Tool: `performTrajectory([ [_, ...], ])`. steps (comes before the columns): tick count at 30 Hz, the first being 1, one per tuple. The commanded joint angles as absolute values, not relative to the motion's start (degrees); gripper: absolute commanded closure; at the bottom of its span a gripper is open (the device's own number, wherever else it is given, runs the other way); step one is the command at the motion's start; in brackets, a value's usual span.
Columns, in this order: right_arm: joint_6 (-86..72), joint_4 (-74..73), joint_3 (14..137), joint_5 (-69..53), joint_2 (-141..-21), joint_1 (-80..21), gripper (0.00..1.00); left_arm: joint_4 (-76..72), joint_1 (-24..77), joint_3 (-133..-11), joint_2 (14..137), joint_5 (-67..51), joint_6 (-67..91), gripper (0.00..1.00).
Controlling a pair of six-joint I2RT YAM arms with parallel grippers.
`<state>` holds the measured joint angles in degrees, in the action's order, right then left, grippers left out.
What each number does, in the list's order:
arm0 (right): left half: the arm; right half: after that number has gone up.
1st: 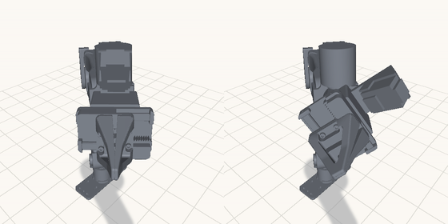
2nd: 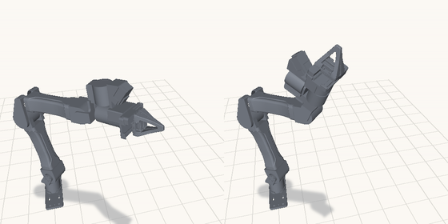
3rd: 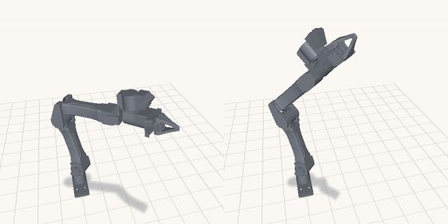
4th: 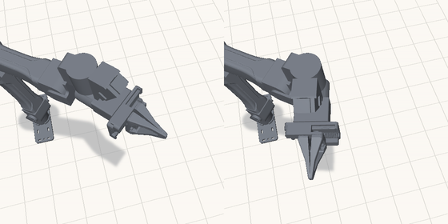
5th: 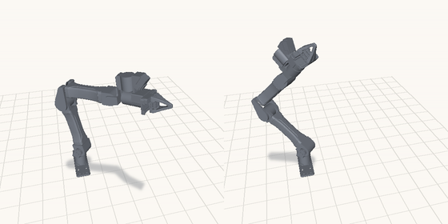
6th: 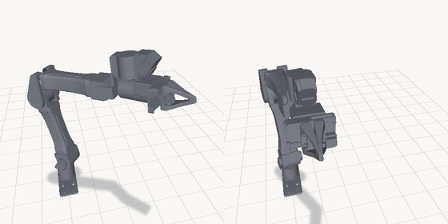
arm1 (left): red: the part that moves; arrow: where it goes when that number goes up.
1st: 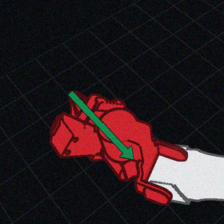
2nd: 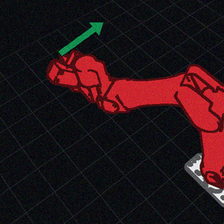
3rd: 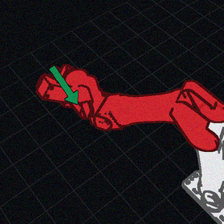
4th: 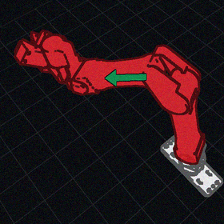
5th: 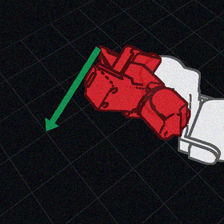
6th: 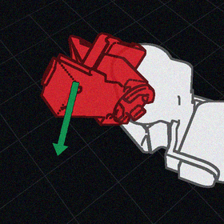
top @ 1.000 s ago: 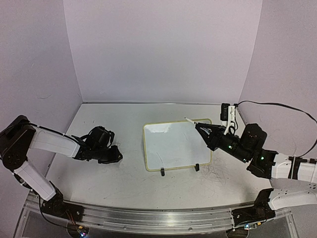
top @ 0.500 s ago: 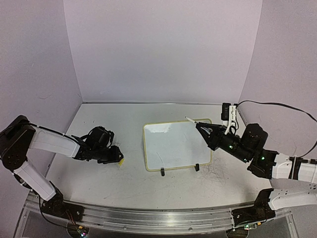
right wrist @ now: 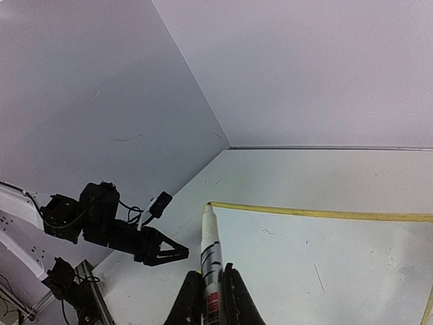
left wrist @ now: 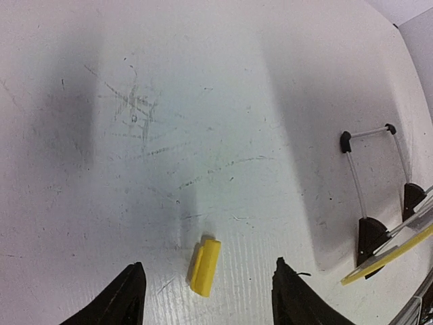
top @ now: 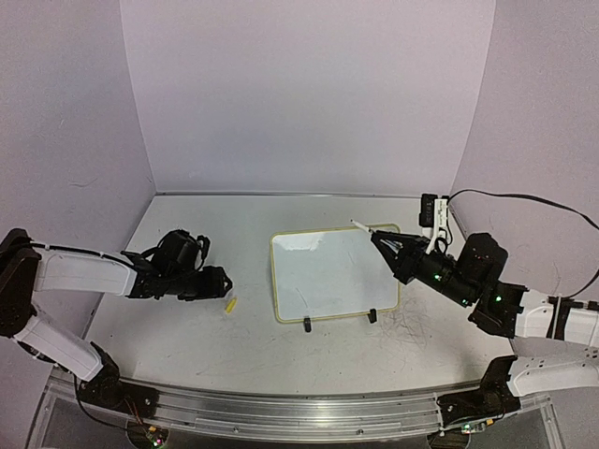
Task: Write a sentence on the whiteboard
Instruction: Place the pen cap at the center of the board, then hold the whiteboard at the center of the board.
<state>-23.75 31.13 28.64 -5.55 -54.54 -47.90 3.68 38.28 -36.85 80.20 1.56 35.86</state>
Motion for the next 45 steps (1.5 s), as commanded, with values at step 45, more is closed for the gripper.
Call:
performTrajectory([
  [45, -17.5, 17.2, 42.4, 2.3, -66.8, -53.6, 1.00, -16.2, 26.6, -55.2, 91.6, -45.1, 24.0, 0.11],
])
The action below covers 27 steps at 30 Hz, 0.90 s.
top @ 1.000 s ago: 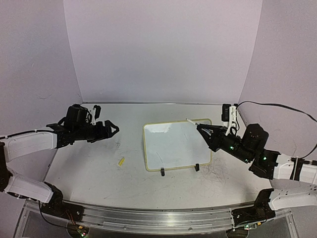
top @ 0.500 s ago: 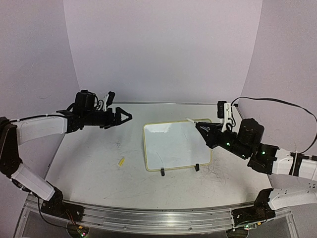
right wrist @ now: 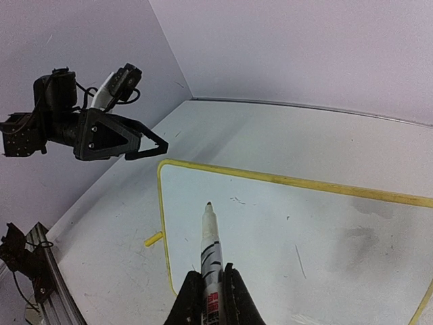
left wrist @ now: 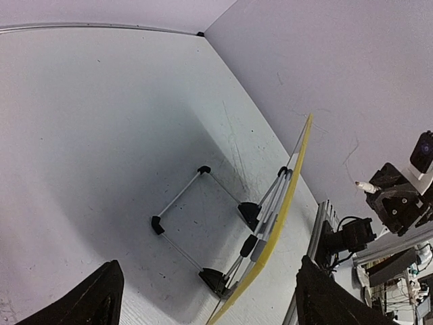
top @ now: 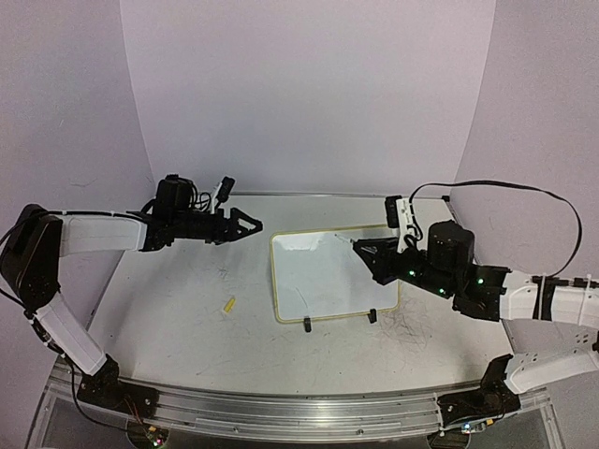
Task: Write a sentence on the whiteboard
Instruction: Hold the whiteboard at the center of the board.
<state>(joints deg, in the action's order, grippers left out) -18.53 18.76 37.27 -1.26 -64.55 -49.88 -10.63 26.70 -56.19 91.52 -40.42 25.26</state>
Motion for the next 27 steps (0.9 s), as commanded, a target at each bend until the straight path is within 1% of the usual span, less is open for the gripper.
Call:
performTrajectory([
  [1, -17.2, 16.4, 43.3, 3.8, -67.5, -55.0, 1.00, -16.2, 26.6, -55.2, 91.9, -45.2, 24.1, 0.12],
  [6, -16.3, 13.1, 47.7, 8.5, -72.1, -60.7, 1.00, -16.7, 26.6, -55.9, 93.7, -46.8, 25.2, 0.14],
  [12, -15.3, 13.3, 50.7, 10.0, -78.4, -65.1, 1.00, -17.8, 26.6, -55.7, 93.4, -47.4, 26.3, 0.16],
  [17, -14.9, 16.9, 49.1, 9.6, -79.4, -65.9, 1.00, -18.2, 26.6, -56.7, 93.7, -47.0, 29.8, 0.16],
  [21, -15.7, 17.4, 48.0, 12.6, -79.2, -65.9, 1.00, -18.2, 26.6, -58.9, 94.3, -48.2, 32.6, 0.16],
  [27, -16.3, 17.0, 49.5, 17.2, -82.5, -66.0, 1.00, -18.2, 26.9, -60.2, 95.5, -50.2, 30.9, 0.19],
])
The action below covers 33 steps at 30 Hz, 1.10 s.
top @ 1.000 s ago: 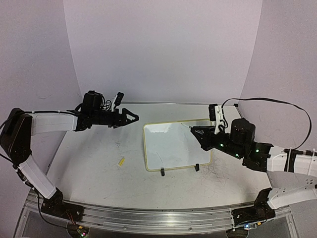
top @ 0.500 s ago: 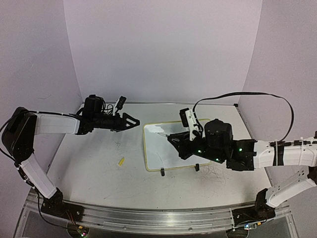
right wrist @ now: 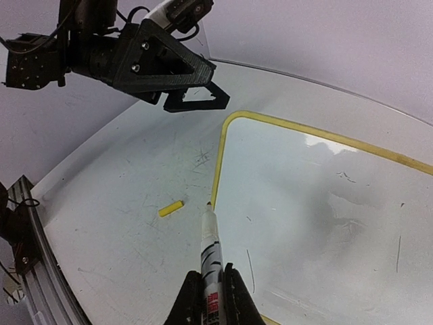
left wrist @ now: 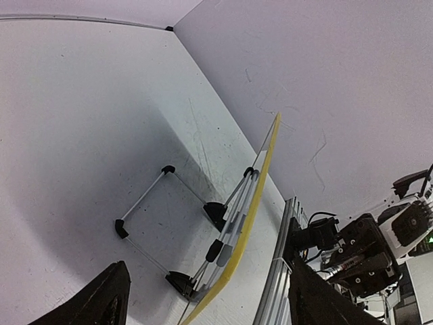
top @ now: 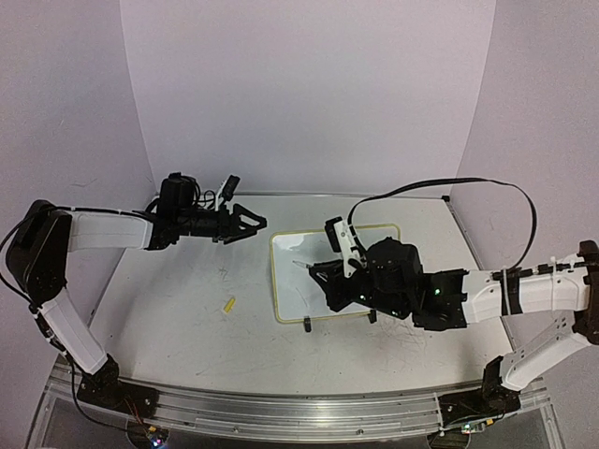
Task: Write a sentence on the whiteboard
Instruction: Hold the whiteboard at the center of the board.
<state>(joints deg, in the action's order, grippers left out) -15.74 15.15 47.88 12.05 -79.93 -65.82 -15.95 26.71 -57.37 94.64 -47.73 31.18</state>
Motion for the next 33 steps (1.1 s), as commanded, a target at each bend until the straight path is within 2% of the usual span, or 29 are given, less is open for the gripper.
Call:
performTrajectory([
  [1, -16.6, 16.3, 50.5, 18.6, -83.6, -66.0, 1.00, -18.2, 27.1, -60.3, 96.0, -50.7, 30.9, 0.21],
  [8, -16.3, 16.1, 55.7, 21.1, -88.7, -66.0, 1.00, -18.6, 30.1, -60.3, 97.9, -53.3, 28.8, 0.32],
  [17, -15.3, 17.2, 56.2, 20.9, -89.7, -66.1, 1.00, -19.2, 30.6, -60.2, 98.7, -54.4, 27.9, 0.48],
  [33, -15.4, 15.9, 60.9, 21.5, -93.2, -66.5, 1.00, -25.0, 31.7, -59.2, 101.3, -55.2, 29.6, 0.63],
])
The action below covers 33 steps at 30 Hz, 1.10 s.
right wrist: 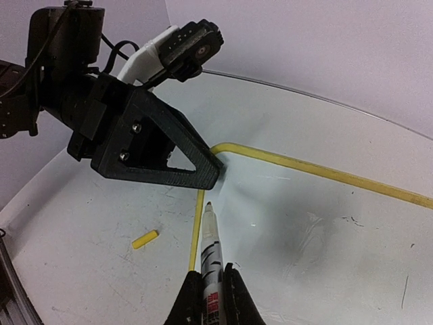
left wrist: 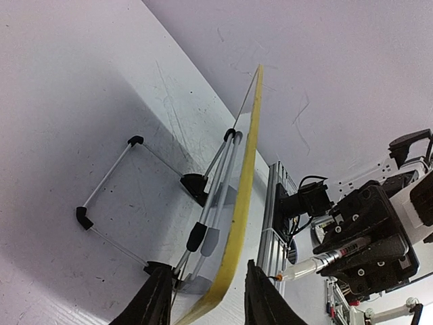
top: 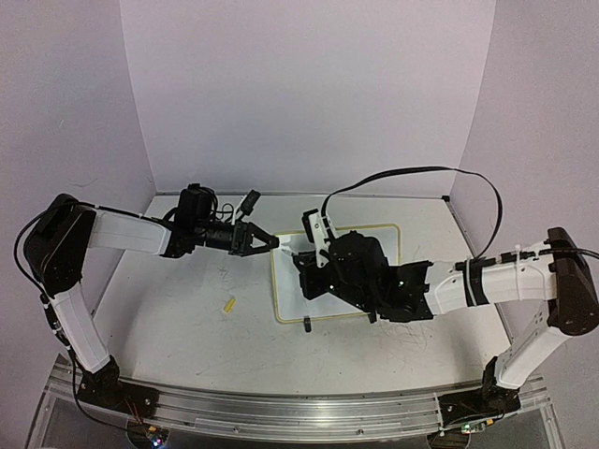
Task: Write a sentence on the whiteboard
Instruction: Hold the whiteboard at the center of the board.
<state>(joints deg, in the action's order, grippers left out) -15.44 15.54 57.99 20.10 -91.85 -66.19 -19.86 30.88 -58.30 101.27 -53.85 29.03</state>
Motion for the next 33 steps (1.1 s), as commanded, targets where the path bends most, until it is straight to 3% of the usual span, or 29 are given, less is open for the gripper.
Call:
performTrajectory([
  [1, -15.4, 15.8, 61.1, 21.4, -93.4, -66.6, 1.00, -25.2, 31.9, -59.0, 101.4, -55.1, 29.6, 0.64],
  [12, -15.2, 15.1, 62.4, 23.1, -94.5, -67.3, 1.00, -26.0, 32.1, -58.0, 100.7, -53.9, 28.9, 0.75],
  [33, -15.9, 12.7, 65.1, 23.7, -97.2, -67.4, 1.00, -26.4, 32.2, -57.7, 100.8, -54.4, 28.5, 0.86],
])
